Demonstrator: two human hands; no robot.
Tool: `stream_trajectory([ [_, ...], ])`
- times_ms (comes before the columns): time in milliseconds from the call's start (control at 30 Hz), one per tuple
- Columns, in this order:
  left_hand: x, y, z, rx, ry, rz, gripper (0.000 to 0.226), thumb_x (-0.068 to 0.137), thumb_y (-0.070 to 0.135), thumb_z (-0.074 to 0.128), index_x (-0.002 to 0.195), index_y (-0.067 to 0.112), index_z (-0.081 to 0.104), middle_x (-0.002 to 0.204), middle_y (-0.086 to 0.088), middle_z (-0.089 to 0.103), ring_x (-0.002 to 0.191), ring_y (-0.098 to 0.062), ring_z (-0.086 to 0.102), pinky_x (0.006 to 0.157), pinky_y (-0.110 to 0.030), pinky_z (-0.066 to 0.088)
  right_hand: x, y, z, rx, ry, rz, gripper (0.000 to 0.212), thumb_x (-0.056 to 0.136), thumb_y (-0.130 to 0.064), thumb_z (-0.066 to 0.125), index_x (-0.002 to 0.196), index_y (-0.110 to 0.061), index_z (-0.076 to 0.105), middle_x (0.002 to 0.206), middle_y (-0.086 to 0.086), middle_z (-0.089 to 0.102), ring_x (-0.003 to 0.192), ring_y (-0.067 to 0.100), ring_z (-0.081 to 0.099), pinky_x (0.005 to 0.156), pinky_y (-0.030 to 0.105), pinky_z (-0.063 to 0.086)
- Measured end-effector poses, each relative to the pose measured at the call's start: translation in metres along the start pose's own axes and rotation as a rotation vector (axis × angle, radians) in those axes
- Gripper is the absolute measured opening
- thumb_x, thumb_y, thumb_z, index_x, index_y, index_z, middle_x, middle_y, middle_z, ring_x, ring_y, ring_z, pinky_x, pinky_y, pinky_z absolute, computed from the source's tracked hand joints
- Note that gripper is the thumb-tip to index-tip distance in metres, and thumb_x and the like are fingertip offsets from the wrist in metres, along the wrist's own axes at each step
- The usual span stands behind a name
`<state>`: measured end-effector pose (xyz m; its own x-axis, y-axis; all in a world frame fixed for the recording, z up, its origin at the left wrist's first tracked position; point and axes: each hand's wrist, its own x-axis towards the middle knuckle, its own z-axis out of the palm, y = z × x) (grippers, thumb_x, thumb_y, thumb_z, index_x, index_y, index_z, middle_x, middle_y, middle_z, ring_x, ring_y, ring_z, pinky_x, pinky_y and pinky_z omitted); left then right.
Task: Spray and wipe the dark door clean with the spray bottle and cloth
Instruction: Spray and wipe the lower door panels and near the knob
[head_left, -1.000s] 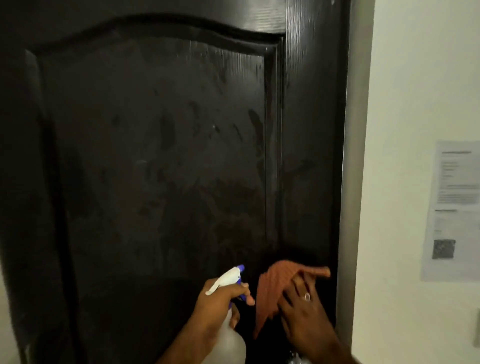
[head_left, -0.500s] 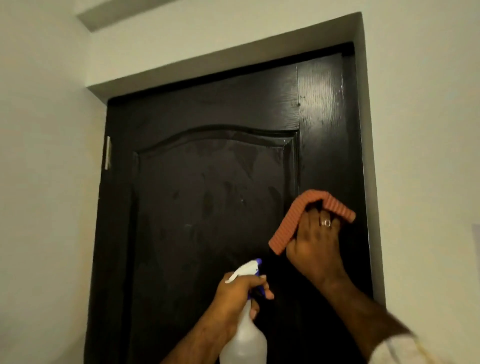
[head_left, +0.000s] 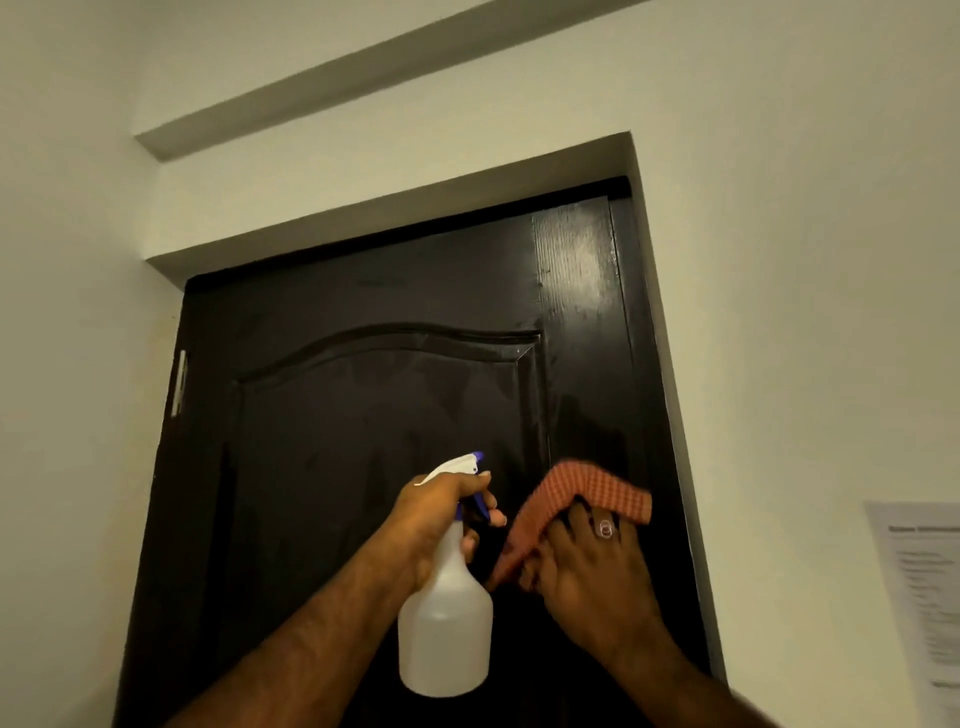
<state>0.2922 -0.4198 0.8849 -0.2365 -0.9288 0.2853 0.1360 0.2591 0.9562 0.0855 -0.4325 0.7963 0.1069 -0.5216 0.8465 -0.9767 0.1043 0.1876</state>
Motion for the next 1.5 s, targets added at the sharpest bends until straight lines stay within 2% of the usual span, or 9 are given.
stream_trajectory([
  [167,0.020,0.057,0.019,0.028,0.033,0.110,0.032,0.100,0.029,0.067,0.087,0.001,0.072,0.080,-0.023,0.074,0.047,-0.022,0.051,0.045,-0.026,0.040,0.127,0.019,-0.072,-0.119,0.165,-0.021,0.059,0.094,-0.050,0.031,0.115,-0.019,0.077,0.129,0.012,0.067,0.120,0.039,0.058,0.100,0.059,0.045],
  [333,0.029,0.096,0.016,0.047,0.045,0.194,0.028,0.100,0.028,0.065,0.089,0.004,0.072,0.086,-0.023,0.075,0.045,-0.020,0.050,0.047,-0.025,0.043,0.181,0.031,-0.098,-0.192,0.071,-0.124,0.076,0.091,-0.059,0.019,0.138,-0.022,0.067,0.155,0.012,0.052,0.141,0.037,0.045,0.119,0.061,0.026],
  [500,0.036,0.103,0.014,0.073,0.009,0.174,0.029,0.099,0.033,0.066,0.100,0.004,0.074,0.103,-0.024,0.080,0.048,-0.017,0.054,0.048,-0.026,0.046,0.177,0.042,-0.117,-0.231,0.107,-0.132,0.061,0.093,-0.060,0.036,0.131,-0.026,0.070,0.152,0.007,0.050,0.138,0.029,0.045,0.114,0.055,0.034],
  [667,0.037,0.097,0.013,0.077,-0.009,0.137,0.027,0.099,0.030,0.067,0.102,0.004,0.073,0.090,-0.019,0.078,0.045,-0.015,0.057,0.048,-0.027,0.046,0.148,0.028,-0.120,-0.135,0.126,0.024,0.058,0.092,-0.057,0.039,0.116,-0.019,0.076,0.138,0.009,0.059,0.127,0.036,0.054,0.103,0.052,0.047],
  [833,0.043,0.100,0.011,0.110,0.058,0.161,0.028,0.098,0.026,0.067,0.112,0.001,0.071,0.080,-0.013,0.071,0.040,-0.014,0.056,0.044,-0.025,0.046,0.136,0.043,-0.106,-0.163,0.180,0.019,0.057,0.085,-0.044,0.039,0.126,-0.015,0.066,0.131,0.014,0.064,0.113,0.040,0.061,0.089,0.051,0.055],
  [967,0.046,0.108,-0.002,0.117,0.057,0.161,0.030,0.099,0.027,0.066,0.113,0.001,0.073,0.102,-0.020,0.081,0.041,-0.014,0.061,0.044,-0.025,0.046,0.162,0.056,-0.088,-0.242,0.215,-0.063,0.056,0.091,-0.051,0.039,0.123,-0.016,0.067,0.133,0.019,0.062,0.118,0.042,0.056,0.100,0.060,0.044],
  [1200,0.059,0.109,-0.013,0.151,0.097,0.186,0.030,0.098,0.030,0.068,0.110,0.003,0.074,0.093,-0.019,0.080,0.044,-0.014,0.056,0.047,-0.027,0.047,0.215,0.021,-0.087,-0.222,0.154,-0.216,0.072,0.092,-0.054,0.022,0.138,-0.019,0.064,0.149,0.013,0.054,0.139,0.037,0.044,0.119,0.064,0.024],
  [1367,0.060,0.104,-0.007,0.129,0.098,0.195,0.031,0.098,0.029,0.067,0.115,0.005,0.074,0.107,-0.020,0.080,0.043,-0.012,0.055,0.046,-0.025,0.046,0.187,0.032,-0.072,-0.190,0.153,-0.336,0.075,0.093,-0.052,0.023,0.151,-0.018,0.055,0.155,0.010,0.055,0.142,0.034,0.049,0.120,0.060,0.028],
  [1500,0.054,0.101,-0.002,0.100,0.102,0.225,0.030,0.098,0.028,0.067,0.122,0.011,0.071,0.111,-0.017,0.080,0.042,-0.011,0.060,0.044,-0.023,0.048,0.164,0.040,-0.073,-0.297,0.148,-0.279,0.060,0.095,-0.047,0.038,0.138,-0.012,0.062,0.141,0.016,0.061,0.127,0.040,0.056,0.111,0.064,0.040],
])
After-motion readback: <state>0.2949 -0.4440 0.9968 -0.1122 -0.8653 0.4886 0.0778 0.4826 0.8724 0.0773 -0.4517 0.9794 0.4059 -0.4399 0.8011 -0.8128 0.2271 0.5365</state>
